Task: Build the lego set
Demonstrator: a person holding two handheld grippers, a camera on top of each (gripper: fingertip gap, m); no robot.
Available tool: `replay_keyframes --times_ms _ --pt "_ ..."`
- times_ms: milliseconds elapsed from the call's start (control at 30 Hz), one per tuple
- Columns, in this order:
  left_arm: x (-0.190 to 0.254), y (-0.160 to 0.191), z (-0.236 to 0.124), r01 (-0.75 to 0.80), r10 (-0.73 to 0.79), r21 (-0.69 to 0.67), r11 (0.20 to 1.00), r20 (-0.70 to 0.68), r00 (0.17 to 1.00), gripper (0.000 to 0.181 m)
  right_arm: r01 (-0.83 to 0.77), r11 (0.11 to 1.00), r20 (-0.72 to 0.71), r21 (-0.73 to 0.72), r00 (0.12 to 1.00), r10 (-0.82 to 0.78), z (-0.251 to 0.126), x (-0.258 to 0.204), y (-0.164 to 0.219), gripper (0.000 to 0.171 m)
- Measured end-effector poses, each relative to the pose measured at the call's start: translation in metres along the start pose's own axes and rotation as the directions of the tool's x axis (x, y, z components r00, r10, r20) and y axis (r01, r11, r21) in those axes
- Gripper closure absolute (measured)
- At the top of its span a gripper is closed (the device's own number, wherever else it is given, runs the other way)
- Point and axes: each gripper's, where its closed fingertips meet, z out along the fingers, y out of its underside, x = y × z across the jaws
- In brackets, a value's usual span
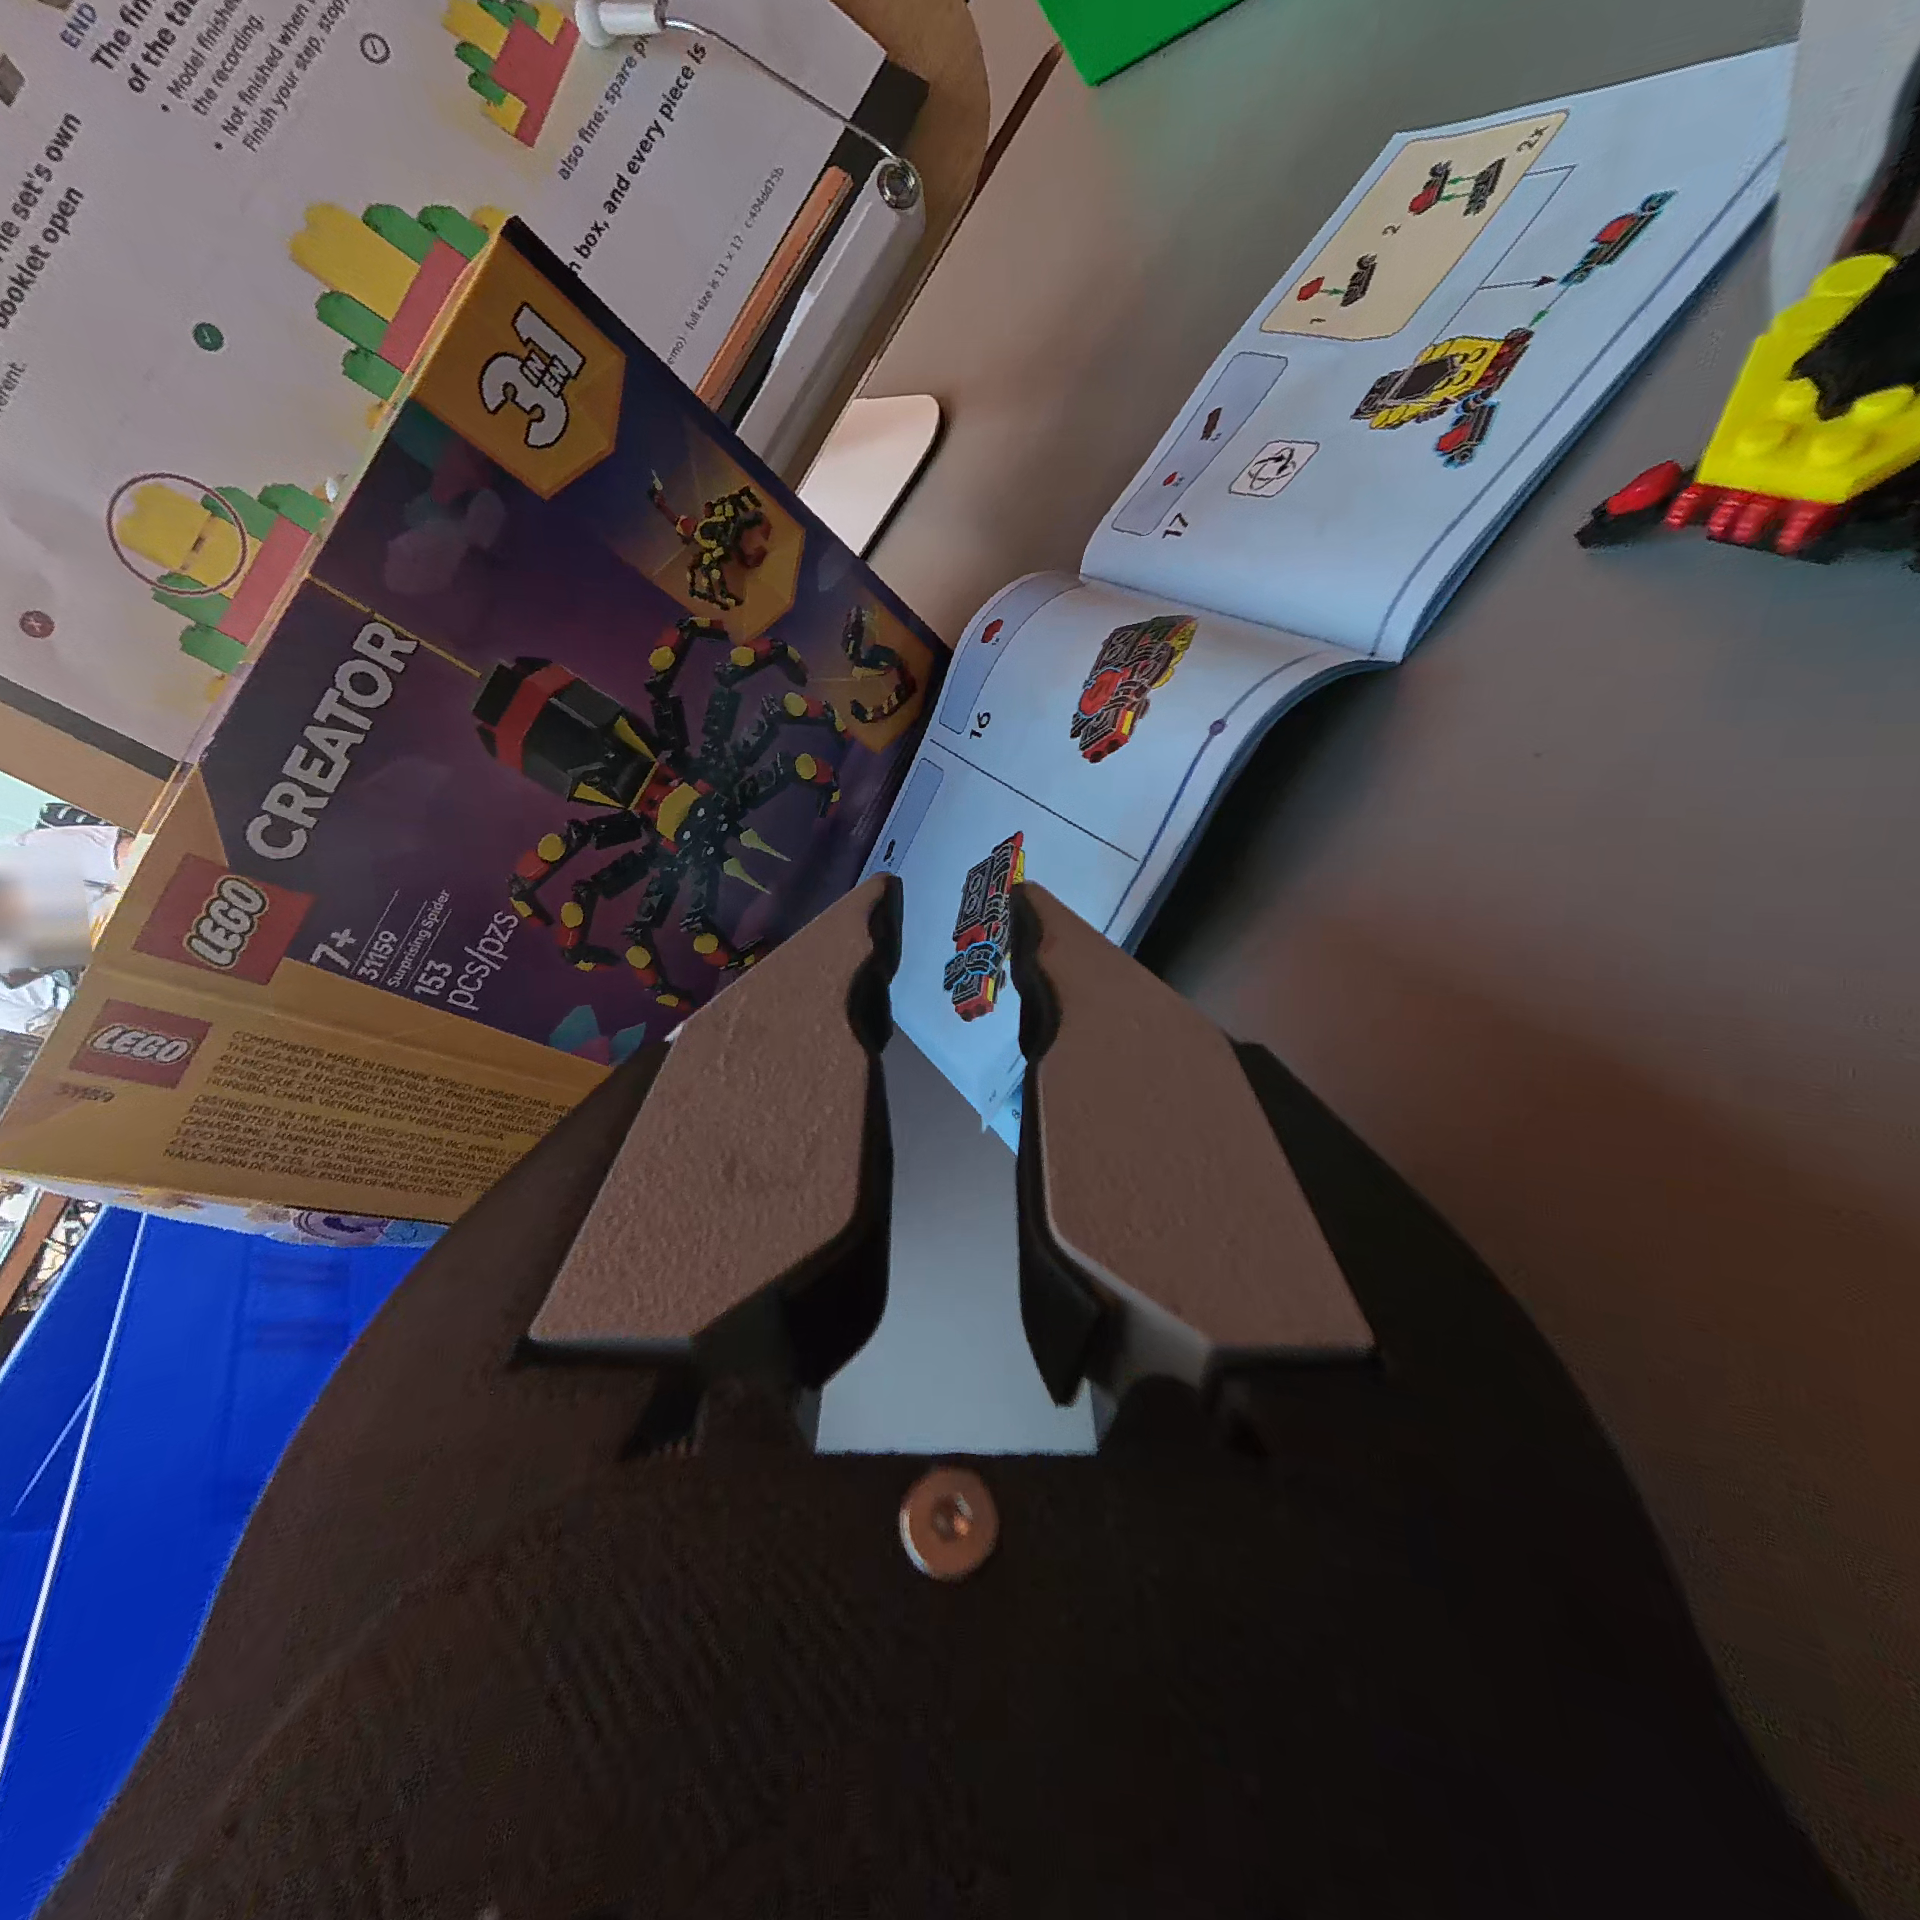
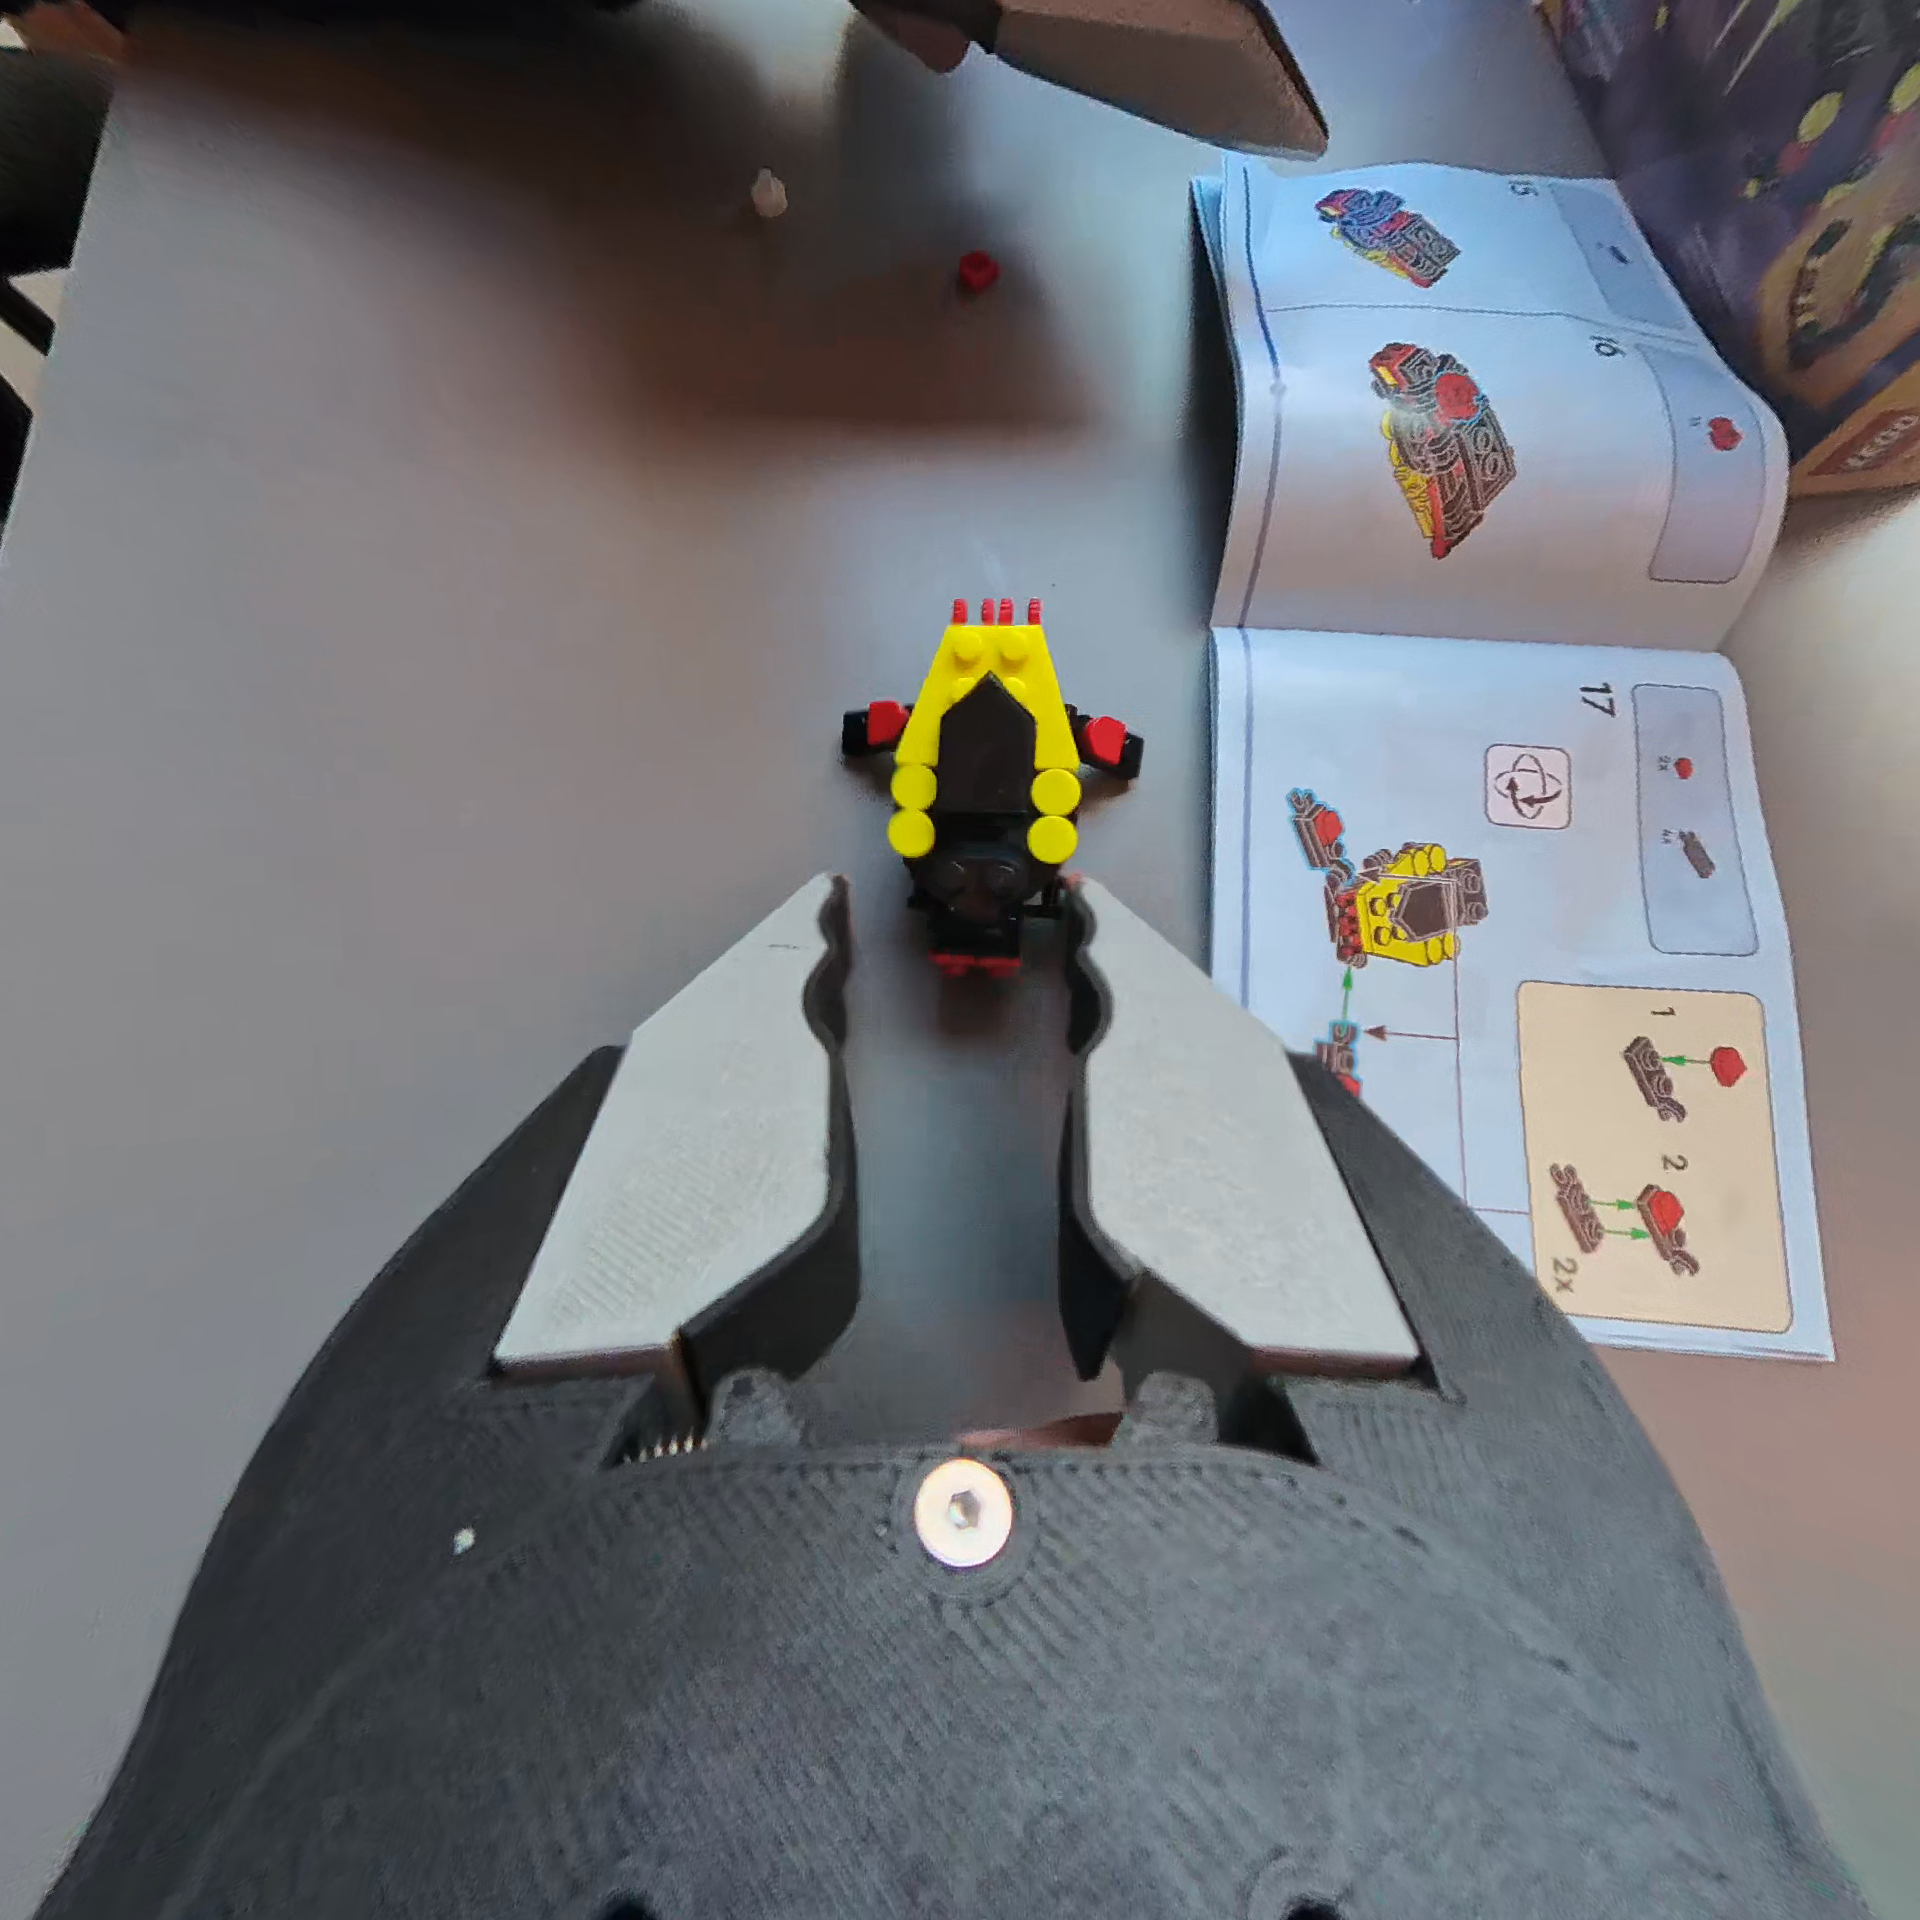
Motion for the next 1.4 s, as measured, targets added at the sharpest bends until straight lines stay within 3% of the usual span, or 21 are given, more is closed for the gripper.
replay_keyframes --times_ms 133,400,867,1167,1400 --pt "0.001 0.000 0.000 -0.006 0.006 -0.005 1.000 -0.003 1.000 0.163 0.015 1.000 0.016 0.020 1.000 -0.015 -0.010 -0.002 0.001 0.149" --pt "0.003 -0.001 0.000 -0.012 0.012 -0.003 1.000 -0.013 1.000 0.163 0.050 0.998 0.076 0.032 0.996 -0.053 -0.025 -0.009 0.014 0.147" --pt "0.007 0.003 0.003 -0.004 0.004 -0.014 1.000 -0.028 1.000 0.163 0.033 0.994 0.046 0.102 0.998 -0.038 -0.042 -0.001 0.007 0.143" --pt "0.006 0.001 0.001 -0.006 0.006 -0.009 1.000 -0.025 1.000 0.163 0.030 0.991 0.041 0.131 0.999 -0.035 -0.038 -0.004 -0.002 0.130" --pt "0.008 0.003 0.003 -0.006 0.005 -0.017 1.000 -0.032 0.999 0.163 0.039 0.998 0.042 0.052 0.998 -0.042 -0.019 -0.011 0.004 0.120"
